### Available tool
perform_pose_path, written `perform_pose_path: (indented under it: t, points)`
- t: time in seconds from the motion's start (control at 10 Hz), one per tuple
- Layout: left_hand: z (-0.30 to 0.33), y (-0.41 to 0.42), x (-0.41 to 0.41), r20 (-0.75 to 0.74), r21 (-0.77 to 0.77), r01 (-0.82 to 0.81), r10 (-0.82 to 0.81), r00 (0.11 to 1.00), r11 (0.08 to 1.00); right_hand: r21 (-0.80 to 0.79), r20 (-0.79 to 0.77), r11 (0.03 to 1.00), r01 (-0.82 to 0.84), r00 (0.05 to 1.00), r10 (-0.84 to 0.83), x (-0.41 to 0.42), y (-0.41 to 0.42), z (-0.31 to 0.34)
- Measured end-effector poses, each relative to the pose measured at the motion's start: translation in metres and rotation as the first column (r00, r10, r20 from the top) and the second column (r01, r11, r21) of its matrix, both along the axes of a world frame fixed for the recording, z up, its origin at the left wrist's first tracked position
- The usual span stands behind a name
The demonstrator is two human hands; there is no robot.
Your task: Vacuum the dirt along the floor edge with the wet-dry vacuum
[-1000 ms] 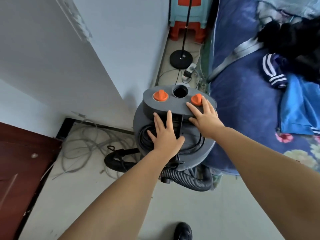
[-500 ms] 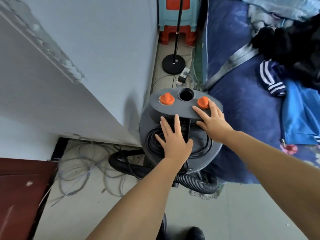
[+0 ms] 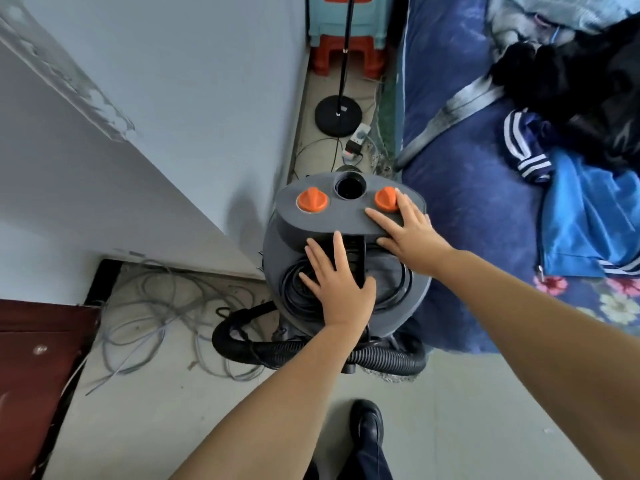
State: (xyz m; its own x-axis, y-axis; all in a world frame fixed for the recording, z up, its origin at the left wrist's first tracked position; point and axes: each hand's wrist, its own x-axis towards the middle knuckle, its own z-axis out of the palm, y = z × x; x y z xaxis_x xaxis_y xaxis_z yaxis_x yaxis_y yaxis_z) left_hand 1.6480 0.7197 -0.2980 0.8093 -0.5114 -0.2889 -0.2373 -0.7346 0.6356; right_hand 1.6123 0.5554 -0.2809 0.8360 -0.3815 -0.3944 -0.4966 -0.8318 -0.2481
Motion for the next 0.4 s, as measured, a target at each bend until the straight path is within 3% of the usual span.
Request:
perform_pose_path:
  t: [0.3, 0.4]
  points:
    - [0.03, 0.012, 0.017, -0.131, 0.138, 0.15, -0.132, 0.982, 0.979, -0.004, -0.162, 0.997, 0.08, 0.984, -0.079, 0.002, 0.024, 0.026]
    - [0.059, 0.025, 0.039, -0.189, 0.108, 0.229, -0.206, 0.96, 0.967, 0.054, -0.179, 0.997, 0.059, 0.983, -0.048, -0.003, 0.032, 0.043]
